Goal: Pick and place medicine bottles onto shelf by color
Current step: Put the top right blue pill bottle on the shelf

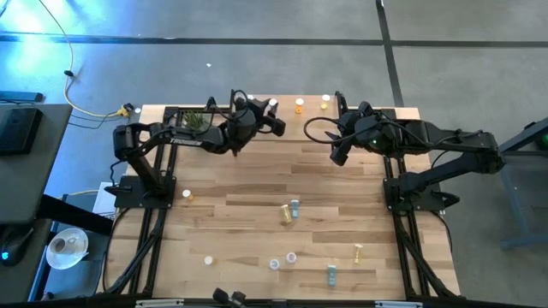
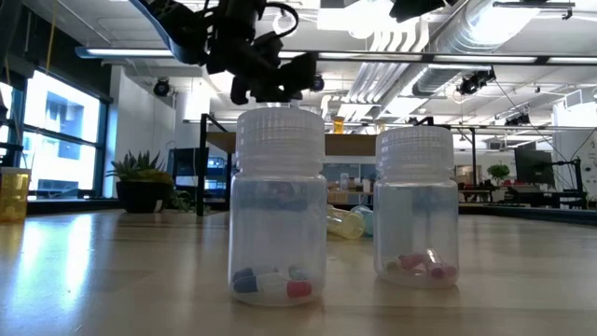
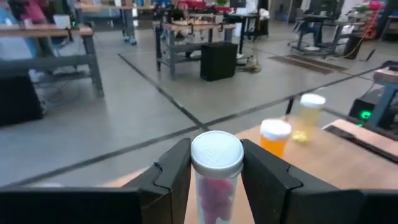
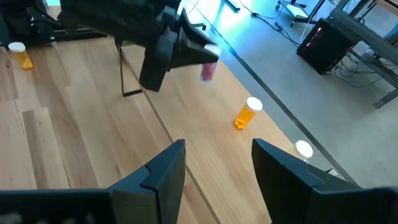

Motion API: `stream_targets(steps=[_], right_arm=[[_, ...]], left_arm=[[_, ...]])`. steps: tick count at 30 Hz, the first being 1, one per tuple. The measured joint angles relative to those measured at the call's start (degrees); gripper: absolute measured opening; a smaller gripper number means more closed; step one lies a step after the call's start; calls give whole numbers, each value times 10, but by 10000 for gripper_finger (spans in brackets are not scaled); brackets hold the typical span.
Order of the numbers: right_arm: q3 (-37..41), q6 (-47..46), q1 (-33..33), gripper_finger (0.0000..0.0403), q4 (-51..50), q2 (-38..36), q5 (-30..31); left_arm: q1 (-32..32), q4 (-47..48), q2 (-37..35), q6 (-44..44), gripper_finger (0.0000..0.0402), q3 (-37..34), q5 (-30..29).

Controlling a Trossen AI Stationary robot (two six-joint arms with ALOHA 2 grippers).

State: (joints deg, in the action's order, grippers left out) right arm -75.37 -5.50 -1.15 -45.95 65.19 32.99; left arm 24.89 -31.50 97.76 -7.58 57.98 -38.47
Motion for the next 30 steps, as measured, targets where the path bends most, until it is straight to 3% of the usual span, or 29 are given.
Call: stream_targets(steps=[7,30], right_arm=[[0,0,0,176,0,0,0],[0,0,0,176,-1,0,0]], left_arm=[[-4,-28,43,-13,117,0,-71],[3,-43,60,-13,117,0,-74]])
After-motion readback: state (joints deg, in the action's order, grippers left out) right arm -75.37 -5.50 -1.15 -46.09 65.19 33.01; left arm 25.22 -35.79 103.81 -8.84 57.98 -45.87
